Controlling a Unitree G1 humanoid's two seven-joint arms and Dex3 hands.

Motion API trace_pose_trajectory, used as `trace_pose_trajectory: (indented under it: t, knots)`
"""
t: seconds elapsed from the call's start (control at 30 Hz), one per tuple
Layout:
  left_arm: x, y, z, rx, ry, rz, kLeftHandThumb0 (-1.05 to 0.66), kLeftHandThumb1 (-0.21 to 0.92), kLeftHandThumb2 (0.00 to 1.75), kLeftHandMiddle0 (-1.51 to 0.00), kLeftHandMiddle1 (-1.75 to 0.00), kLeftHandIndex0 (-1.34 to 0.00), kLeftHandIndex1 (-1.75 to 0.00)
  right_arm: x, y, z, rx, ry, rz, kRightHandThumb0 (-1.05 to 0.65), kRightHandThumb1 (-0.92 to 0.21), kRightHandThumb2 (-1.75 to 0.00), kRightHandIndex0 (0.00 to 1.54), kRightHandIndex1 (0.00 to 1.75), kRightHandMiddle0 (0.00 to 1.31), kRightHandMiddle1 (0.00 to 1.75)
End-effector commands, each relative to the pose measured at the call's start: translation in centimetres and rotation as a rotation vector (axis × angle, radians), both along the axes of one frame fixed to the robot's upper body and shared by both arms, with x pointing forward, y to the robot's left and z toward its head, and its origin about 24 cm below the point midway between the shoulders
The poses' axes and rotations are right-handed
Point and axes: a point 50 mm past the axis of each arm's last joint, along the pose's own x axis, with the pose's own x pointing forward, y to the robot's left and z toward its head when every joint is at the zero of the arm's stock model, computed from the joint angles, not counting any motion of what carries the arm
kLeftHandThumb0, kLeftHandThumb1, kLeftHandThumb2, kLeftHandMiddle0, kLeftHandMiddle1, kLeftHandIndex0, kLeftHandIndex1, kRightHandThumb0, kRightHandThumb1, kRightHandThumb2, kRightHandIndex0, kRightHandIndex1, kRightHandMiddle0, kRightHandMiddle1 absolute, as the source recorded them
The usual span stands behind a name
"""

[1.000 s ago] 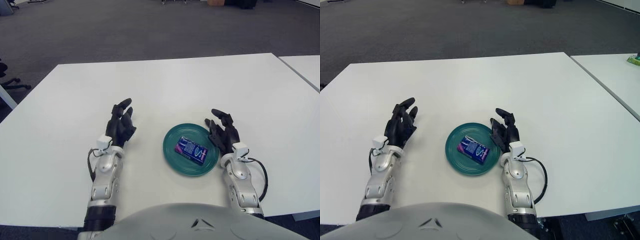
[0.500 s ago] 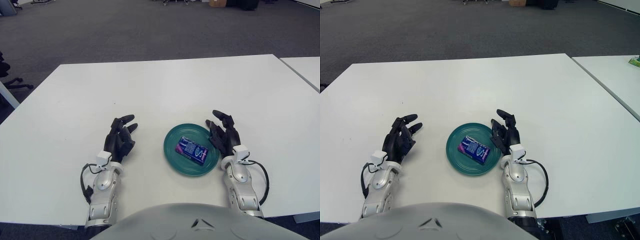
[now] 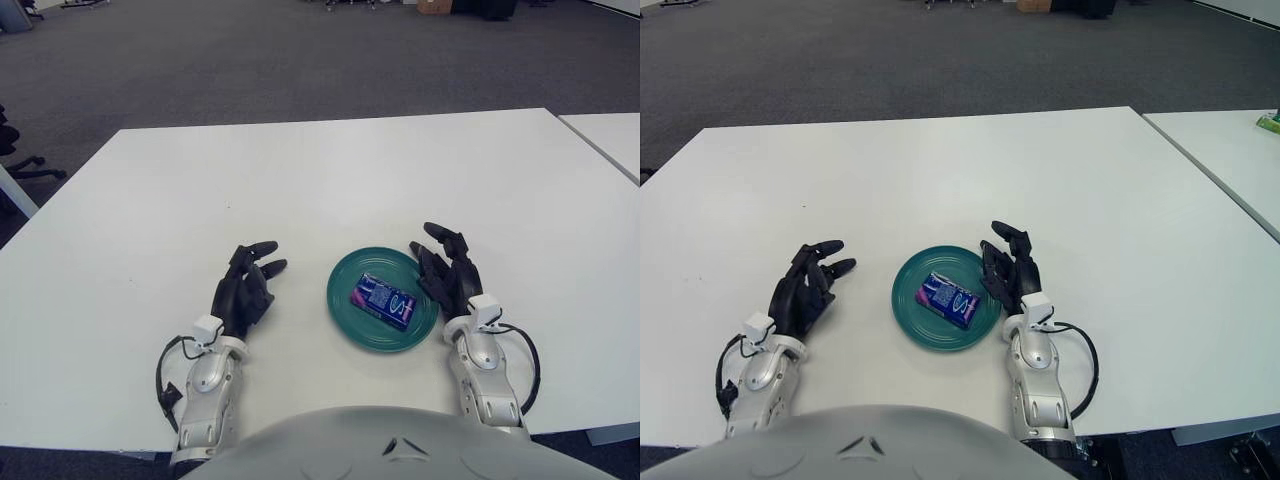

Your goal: Put the gum into the plate.

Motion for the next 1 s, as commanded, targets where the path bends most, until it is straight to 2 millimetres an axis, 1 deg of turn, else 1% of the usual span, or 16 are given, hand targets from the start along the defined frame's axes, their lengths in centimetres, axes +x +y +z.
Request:
trace_pose_trajectory:
  t: [0.0, 0.2, 0.37, 0.67, 0.9, 0.97]
  knots:
    - [-0.6, -0.3, -0.7, 0.008, 0.050, -0.007, -0.85, 0.92, 0.94, -0.53, -0.87, -0.26, -1.19, -0.9, -0.4, -1.4, 0.015, 0.094, -0.015, -0.52, -0.92, -0.63, 0.49, 0.29, 0.08, 0.93]
    - [-1.0, -0.4, -1.0, 0.059, 0.081, -0.013, -0.79, 0.92, 0.90, -0.48, -0.84, -0.24, -1.17, -1.0, -0.5, -1.4, 0.012, 0.093, -0.016, -0.52, -0.92, -0.63, 0.48, 0.29, 0.08, 0.93]
    - [-0.8, -0.6, -1.5, 0.117, 0.095, -0.046, -0.76, 0.92, 0.87, -0.44, -0.78, -0.25, -1.11, -1.1, -0.6, -1.4, 0.030, 0.098, -0.022, -0.53, -0.92, -0.61, 0.46, 0.30, 0.10, 0.95]
    - [-0.4, -0.9, -1.8, 0.088, 0.096, -0.037, -0.77, 0.92, 0.85, -0.42, -0.74, -0.28, -1.10, -1.2, -0.8, -1.5, 0.052, 0.092, -0.030, -0.50, -0.91, -0.59, 0.46, 0.33, 0.10, 0.96]
    - [-0.2, -1.1, -1.9, 0.079, 0.086, -0.061, -0.77, 0.92, 0.85, -0.43, -0.73, -0.31, -1.10, -1.2, -1.1, -1.5, 0.053, 0.087, -0.044, -0.46, -0.85, -0.66, 0.44, 0.51, 0.12, 0.99]
    - [-0.1, -1.2, -1.9, 0.077, 0.084, -0.063, -0.77, 0.92, 0.85, -0.43, -0.72, -0.31, -1.10, -1.2, -1.3, -1.5, 0.043, 0.088, -0.046, -0.46, -0.84, -0.67, 0.44, 0.53, 0.12, 1.00]
